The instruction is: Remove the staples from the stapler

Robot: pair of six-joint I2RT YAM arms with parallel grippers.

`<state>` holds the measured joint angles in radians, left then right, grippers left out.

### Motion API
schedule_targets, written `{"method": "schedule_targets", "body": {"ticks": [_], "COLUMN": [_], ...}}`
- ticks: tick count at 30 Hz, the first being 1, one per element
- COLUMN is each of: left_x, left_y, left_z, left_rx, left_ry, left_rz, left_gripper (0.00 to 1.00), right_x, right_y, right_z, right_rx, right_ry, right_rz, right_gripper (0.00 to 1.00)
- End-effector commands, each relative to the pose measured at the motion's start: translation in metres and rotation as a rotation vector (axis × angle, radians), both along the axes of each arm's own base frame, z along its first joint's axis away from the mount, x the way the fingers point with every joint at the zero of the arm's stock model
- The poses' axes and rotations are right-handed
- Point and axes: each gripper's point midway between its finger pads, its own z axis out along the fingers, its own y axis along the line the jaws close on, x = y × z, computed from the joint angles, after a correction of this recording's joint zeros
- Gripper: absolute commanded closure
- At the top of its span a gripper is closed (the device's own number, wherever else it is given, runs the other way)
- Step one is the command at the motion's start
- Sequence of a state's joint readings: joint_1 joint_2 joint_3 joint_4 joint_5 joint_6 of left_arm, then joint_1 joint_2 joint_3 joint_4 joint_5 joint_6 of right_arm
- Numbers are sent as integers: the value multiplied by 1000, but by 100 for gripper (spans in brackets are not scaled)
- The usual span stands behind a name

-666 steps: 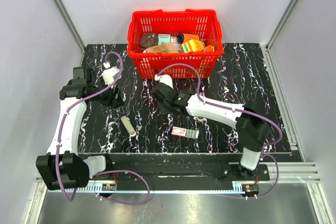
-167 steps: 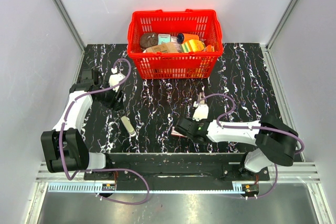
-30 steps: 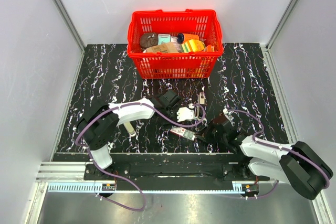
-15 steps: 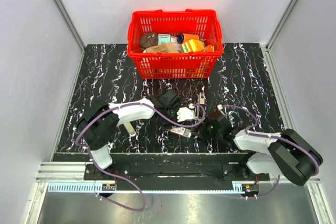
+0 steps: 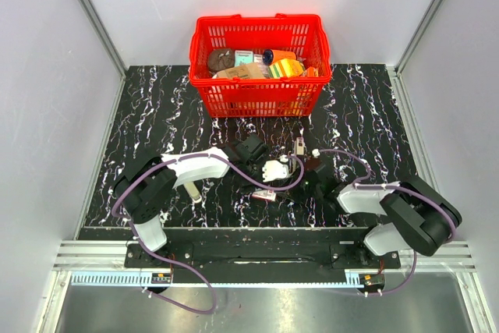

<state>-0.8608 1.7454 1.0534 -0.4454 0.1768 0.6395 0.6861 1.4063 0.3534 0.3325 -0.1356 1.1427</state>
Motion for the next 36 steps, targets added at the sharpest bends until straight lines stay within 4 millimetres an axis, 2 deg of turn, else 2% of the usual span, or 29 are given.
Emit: {"method": "schedule_targets", "body": {"ticks": [1, 13, 24, 36], "left_x": [8, 6, -9, 9], "left_y": [-7, -11, -28, -32], "left_z": [17, 19, 25, 32], "left_rx": [-38, -55, -146, -186], "left_ry": [-60, -41, 65, 25], "left_rz": [-2, 10, 43, 114], "left_gripper": [39, 39, 39, 39], "right_x": [6, 9, 14, 6], "right_y": [10, 21, 29, 27], "right_z": [4, 3, 5, 1], "right_rx": [8, 19, 29, 35], "right_ry": [-25, -21, -25, -7], "right_rz": [50, 93, 119, 134], "right_gripper": [77, 76, 71, 68]}}
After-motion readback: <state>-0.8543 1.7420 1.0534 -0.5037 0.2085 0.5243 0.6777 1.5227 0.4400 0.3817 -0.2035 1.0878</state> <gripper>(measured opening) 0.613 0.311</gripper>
